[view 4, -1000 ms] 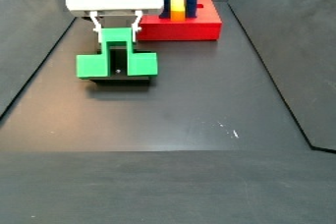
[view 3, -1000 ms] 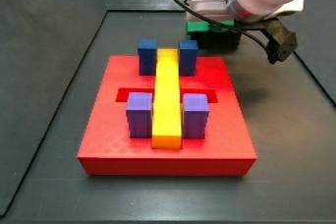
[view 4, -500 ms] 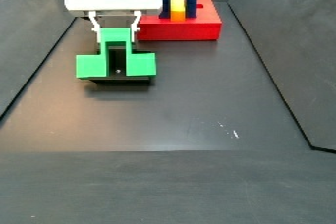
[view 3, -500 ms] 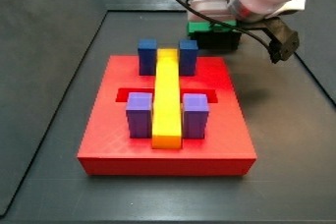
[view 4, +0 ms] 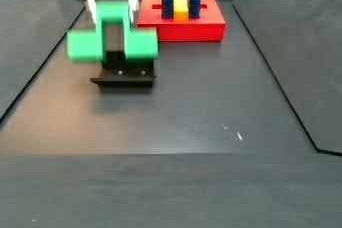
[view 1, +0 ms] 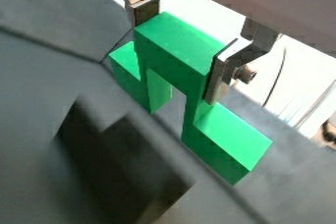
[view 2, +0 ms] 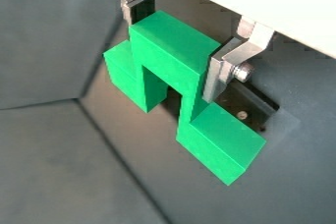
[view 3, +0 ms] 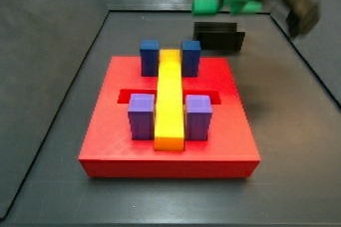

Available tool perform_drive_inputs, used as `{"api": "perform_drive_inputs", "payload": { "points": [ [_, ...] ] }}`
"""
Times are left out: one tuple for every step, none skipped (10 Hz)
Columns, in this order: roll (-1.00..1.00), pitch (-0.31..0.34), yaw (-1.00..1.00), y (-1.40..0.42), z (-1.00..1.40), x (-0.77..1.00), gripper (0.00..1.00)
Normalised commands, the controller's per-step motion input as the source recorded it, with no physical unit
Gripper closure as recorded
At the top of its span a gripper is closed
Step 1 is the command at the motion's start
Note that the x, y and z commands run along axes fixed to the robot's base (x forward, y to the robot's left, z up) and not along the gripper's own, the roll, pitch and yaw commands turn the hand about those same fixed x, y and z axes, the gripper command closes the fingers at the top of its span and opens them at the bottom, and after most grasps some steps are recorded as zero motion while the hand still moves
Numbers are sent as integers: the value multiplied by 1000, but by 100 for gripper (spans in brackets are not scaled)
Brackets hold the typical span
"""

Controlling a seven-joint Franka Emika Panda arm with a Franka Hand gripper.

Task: Pick up the green object. Move up. Place the green object on the fixture. Regrasp the green object. Move to above the board. Insert the green object.
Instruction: Move to above the board.

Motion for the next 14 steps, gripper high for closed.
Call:
{"api": "perform_drive_inputs", "payload": {
  "points": [
    [-84,-42,-32,12,1400,-24,100],
    [-43,21,-43,-5,1400,-24,100],
    [-26,34,-45,-11,1400,-22,100],
    [-11,43,-31,-4,1400,-19,100],
    [-12,69,-11,-18,788,-1,100],
    [6,88,1,2,323,26,100],
    [16,96,13,-4,197,37,100],
    [-1000,37,-115,-1400,289,-1065,100],
    [-1000,26,-111,-1400,293,-1089,100],
    [-1000,5,-100,-1400,305,-1184,100],
    [-1000,1,-91,-1400,279,-1236,100],
    [-1000,5,-92,-1400,298,-1238,100],
    [-1000,8,-88,-821,175,-766,100],
    [-1000,13,-85,-551,106,-536,100]
  ]
}}
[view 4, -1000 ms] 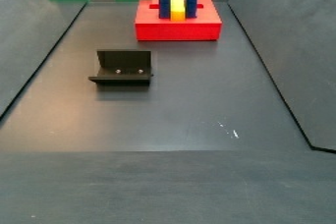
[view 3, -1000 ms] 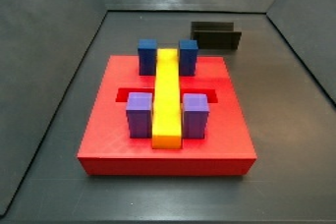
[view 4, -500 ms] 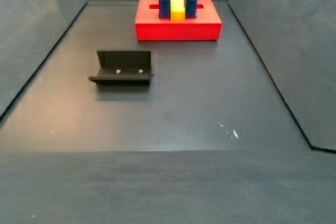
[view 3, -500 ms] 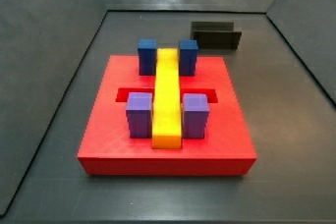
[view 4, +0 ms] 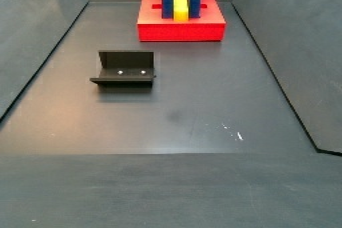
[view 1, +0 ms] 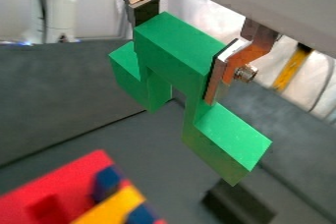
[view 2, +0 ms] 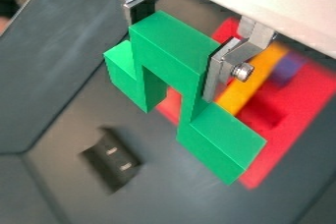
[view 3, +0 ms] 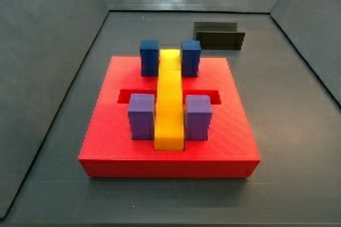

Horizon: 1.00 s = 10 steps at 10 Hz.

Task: Pick up the green object. Move up. Place the green object on the fixture. Regrasp the green object. Move to above the board. Insert the green object.
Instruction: Move to above the board, then insert the green object.

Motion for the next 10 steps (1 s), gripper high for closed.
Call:
{"api": "perform_drive_inputs", "payload": {
  "points": [
    [-1000,25,-80,-241,49,-250,100],
    [-1000,21,-81,-142,40,-164,100],
    [-1000,6,-73,-70,18,-127,100],
    [-902,-11,-63,-18,11,-105,100],
    [-613,-27,-34,5,9,-86,100],
    [-421,-37,-22,11,2,-64,100],
    [-248,-28,-13,5,3,-44,100],
    [0,0,0,-14,0,23,100],
    [-16,-79,0,-120,-249,186,100],
    [-119,-251,0,-189,-526,0,100]
  ]
}}
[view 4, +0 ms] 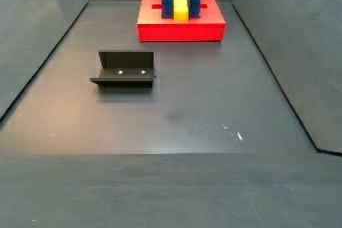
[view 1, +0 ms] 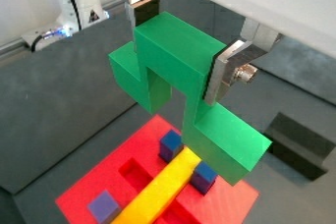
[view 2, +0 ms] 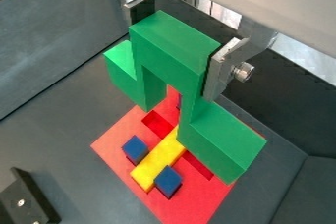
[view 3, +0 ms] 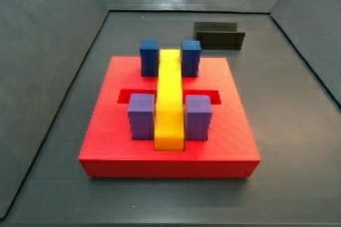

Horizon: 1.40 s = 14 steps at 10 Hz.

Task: Pick up the green object. Move up. Place the green object on the fixture. Regrasp the green object. Move to above the board. Insert the green object.
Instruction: Insert the green object.

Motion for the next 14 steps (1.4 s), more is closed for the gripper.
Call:
{"api": "perform_drive_inputs", "payload": {
  "points": [
    [-113,-196,0,-243,-723,100,100],
    [0,-93,0,-383,-1000,0,100],
    [0,-63,0,-360,-1000,74,100],
    [0,-71,0,-189,-1000,249,100],
    [17,-46,9,-6,-929,491,100],
    [79,0,57,54,-654,654,100],
    [124,0,51,86,-540,531,100],
    [40,31,0,0,-483,0,100],
    [0,27,-54,0,-334,-334,100],
    [-21,-30,0,0,-34,-526,100],
    [-49,-83,0,-11,-257,-403,100],
    [-1,-83,0,0,-394,-189,100],
    [-26,-63,80,0,-349,0,100],
    [-110,-114,83,0,-246,37,100]
  ]
}}
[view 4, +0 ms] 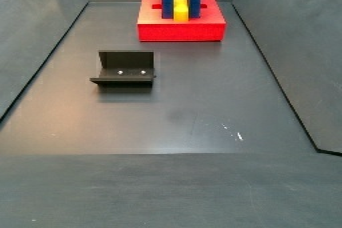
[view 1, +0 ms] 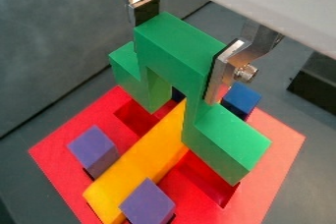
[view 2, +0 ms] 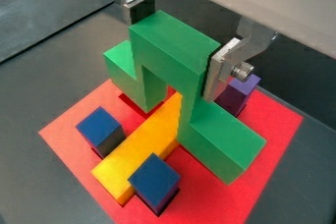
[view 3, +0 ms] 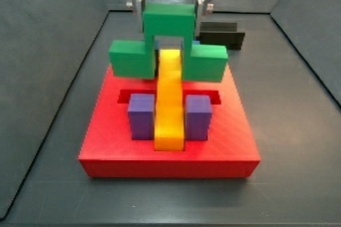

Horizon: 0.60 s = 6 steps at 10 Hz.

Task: Pick up the green object. Move up. Place the green object on the fixture. Regrasp the green object. Move to above the board. Insert the green object.
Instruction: Insert the green object.

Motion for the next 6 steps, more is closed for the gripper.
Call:
{"api": "perform_drive_inputs", "payload": {
  "points": [
    [-160,-140,57,0,-166,43,100],
    [-137,-131,51,-3,-189,0,100],
    [-107,-100,57,0,-160,-26,100],
    [-60,-74,74,0,-160,0,100],
    [-64,-76,100,0,-140,0,100],
    [-37,-74,86,-71,-109,83,100]
  ]
}}
